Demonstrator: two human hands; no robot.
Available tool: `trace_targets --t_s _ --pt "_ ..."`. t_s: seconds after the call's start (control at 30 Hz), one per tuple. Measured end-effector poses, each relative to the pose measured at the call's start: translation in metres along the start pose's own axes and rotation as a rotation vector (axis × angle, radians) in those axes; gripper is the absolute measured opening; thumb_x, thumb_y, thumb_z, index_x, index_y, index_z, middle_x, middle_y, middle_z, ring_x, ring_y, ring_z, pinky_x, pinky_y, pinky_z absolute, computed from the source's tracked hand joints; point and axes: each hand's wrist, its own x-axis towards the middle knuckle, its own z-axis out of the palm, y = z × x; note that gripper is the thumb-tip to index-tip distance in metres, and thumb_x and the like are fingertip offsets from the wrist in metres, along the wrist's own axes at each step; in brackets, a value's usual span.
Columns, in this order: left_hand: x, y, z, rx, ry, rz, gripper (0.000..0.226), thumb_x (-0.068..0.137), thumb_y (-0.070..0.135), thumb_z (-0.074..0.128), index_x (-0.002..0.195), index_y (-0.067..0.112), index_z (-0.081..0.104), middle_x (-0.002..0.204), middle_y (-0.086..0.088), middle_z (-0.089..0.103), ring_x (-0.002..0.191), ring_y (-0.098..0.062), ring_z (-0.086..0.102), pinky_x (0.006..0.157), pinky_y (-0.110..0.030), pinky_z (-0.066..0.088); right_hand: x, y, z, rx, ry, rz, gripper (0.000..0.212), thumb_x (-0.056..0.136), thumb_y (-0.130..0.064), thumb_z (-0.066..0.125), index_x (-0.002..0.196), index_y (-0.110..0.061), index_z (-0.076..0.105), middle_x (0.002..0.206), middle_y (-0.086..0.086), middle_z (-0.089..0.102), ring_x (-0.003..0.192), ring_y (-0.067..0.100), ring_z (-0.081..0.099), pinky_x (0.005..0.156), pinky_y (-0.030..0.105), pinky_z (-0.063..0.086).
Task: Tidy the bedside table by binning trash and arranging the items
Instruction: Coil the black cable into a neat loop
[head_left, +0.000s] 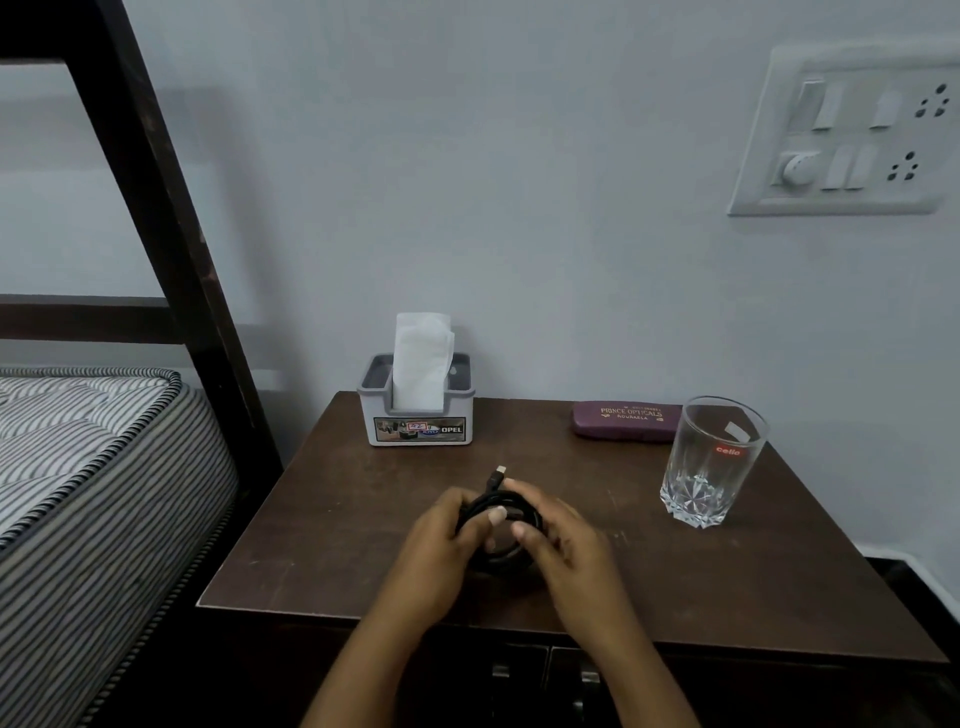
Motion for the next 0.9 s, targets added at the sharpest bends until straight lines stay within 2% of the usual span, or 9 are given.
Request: trace_targets --t_s 0.13,0.2,0.27,0.33,0.43,0.53,0.63,0.7,0.9 --pt "-0.001 0.001 0.002 -0.023 0.028 0.022 0.017 0.092 0.028 0.054 0.076 0.023 0.055 0.064 0.01 0.058 0.061 -0.001 0.053 0.062 -0.022 0.042 0.0 0.004 0.002 0.011 0.032 0.016 0.04 0.081 -0.022 0.061 0.118 -0.034 0.061 0.113 -0.018 0.062 0.109 0.001 0.058 0.095 0.029 0.048" --pt "0.0 0.0 0.002 0.035 0.01 0.027 0.023 0.093 0.032 0.05 0.072 0.024 0.054 0.061 0.01 0.055 0.061 -0.005 0.05 0.064 -0.028 0.04 -0.001 0.005 0.004 0.021 0.02 -0.006 0.043 0.081 -0.024 0.061 0.123 -0.036 0.057 0.129 -0.02 0.053 0.122 0.001 0.048 0.101 0.027 0.043" --pt "0.001 -0.003 0.002 0.102 -0.03 0.035 0.029 0.094 0.034 0.049 0.067 0.024 0.051 0.059 0.009 0.052 0.059 -0.007 0.048 0.064 -0.032 0.04 -0.002 0.004 0.007 0.0 -0.024 -0.04 0.05 0.085 -0.016 0.06 0.129 -0.036 0.051 0.142 -0.019 0.042 0.13 -0.004 0.038 0.104 0.016 0.035" --pt "0.0 -0.004 0.002 0.131 -0.05 0.031 0.03 0.094 0.035 0.049 0.065 0.027 0.048 0.057 0.012 0.053 0.057 -0.005 0.046 0.064 -0.032 0.039 -0.001 0.003 0.01 -0.066 -0.038 -0.072 0.049 0.085 -0.008 0.058 0.125 -0.034 0.053 0.134 -0.02 0.049 0.124 -0.008 0.043 0.099 0.01 0.036" --pt "-0.001 0.0 0.003 0.072 -0.007 -0.01 0.026 0.094 0.036 0.048 0.072 0.021 0.049 0.066 0.008 0.054 0.063 -0.009 0.048 0.067 -0.032 0.039 0.002 0.002 0.015 -0.209 0.033 -0.105 0.041 0.083 -0.017 0.056 0.12 -0.035 0.057 0.114 -0.02 0.06 0.107 -0.005 0.055 0.09 0.013 0.043" --pt "-0.002 0.004 0.002 0.005 0.027 -0.03 0.021 0.096 0.031 0.045 0.083 0.015 0.049 0.072 0.007 0.057 0.066 -0.003 0.053 0.068 -0.027 0.04 0.003 0.003 0.021 -0.348 0.105 -0.126 0.041 0.085 -0.023 0.053 0.126 -0.027 0.057 0.108 -0.007 0.064 0.1 0.0 0.057 0.082 0.01 0.042" --pt "-0.002 0.006 0.002 -0.196 0.03 -0.089 0.02 0.097 0.025 0.044 0.081 0.012 0.048 0.065 0.0 0.061 0.061 -0.004 0.057 0.068 -0.026 0.044 0.005 0.001 0.027 -0.161 0.144 -0.076 0.04 0.085 -0.012 0.061 0.123 -0.022 0.06 0.101 -0.008 0.065 0.095 -0.004 0.059 0.077 0.004 0.041" --pt "-0.001 0.005 0.0 -0.343 0.07 -0.154 0.02 0.097 0.023 0.044 0.08 0.012 0.048 0.063 -0.002 0.061 0.06 -0.009 0.058 0.066 -0.026 0.048 0.007 -0.001 0.03 -0.061 0.204 -0.023 0.036 0.081 -0.008 0.068 0.112 -0.025 0.066 0.102 -0.014 0.067 0.095 -0.005 0.061 0.079 0.009 0.046" --pt "0.003 -0.003 -0.014 -0.356 0.127 -0.299 0.023 0.1 0.024 0.038 0.087 0.009 0.05 0.068 -0.006 0.06 0.062 -0.013 0.056 0.064 -0.025 0.047 0.016 0.003 0.05 0.127 0.135 0.182 0.033 0.082 -0.006 0.067 0.104 -0.03 0.067 0.098 -0.007 0.07 0.088 0.0 0.065 0.075 0.01 0.048"
